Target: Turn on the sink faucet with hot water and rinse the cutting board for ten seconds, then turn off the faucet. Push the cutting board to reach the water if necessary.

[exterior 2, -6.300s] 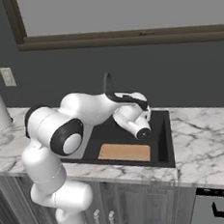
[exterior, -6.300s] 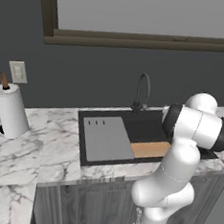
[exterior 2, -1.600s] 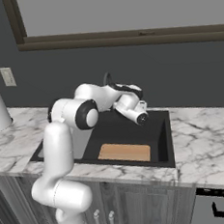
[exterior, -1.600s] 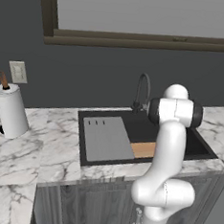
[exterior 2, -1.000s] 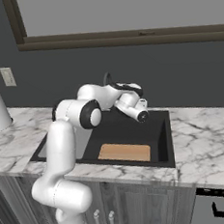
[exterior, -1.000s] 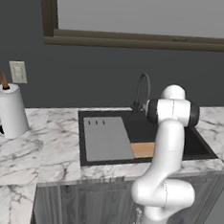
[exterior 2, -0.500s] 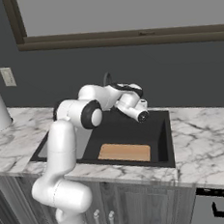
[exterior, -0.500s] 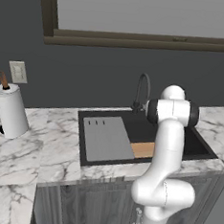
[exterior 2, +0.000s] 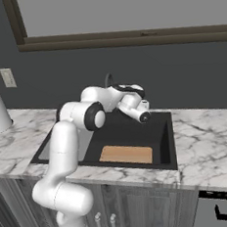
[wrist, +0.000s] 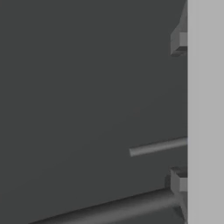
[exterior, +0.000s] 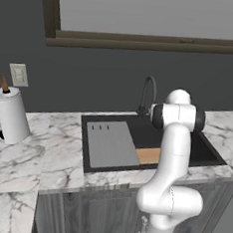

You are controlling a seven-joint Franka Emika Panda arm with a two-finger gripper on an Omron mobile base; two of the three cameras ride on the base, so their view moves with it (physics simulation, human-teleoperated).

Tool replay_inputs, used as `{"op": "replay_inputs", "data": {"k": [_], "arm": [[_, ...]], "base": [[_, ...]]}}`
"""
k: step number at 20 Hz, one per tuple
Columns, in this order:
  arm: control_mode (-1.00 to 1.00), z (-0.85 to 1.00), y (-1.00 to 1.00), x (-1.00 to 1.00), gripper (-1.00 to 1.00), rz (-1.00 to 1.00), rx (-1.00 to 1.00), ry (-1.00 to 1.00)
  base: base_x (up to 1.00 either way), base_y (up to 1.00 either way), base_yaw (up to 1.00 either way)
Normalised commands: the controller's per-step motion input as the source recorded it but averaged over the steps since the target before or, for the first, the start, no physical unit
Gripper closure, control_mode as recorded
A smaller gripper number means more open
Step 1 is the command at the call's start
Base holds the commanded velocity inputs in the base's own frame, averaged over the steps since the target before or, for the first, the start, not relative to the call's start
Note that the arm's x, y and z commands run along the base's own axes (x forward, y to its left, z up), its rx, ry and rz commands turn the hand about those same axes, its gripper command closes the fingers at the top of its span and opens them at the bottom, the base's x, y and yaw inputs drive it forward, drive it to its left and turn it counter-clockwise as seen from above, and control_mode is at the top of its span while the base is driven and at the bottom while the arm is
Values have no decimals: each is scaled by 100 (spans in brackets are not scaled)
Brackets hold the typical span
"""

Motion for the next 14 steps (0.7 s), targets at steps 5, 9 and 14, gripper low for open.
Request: {"op": "replay_inputs", "data": {"k": [5, 9, 14], "arm": [[-100, 0, 1, 19, -100, 0, 0, 0], [-100, 0, 1, 14, -100, 0, 0, 0], [-100, -1, 1, 8, -100, 0, 0, 0]], "base": [[0, 0, 0], [0, 0, 0], [0, 0, 0]]}}
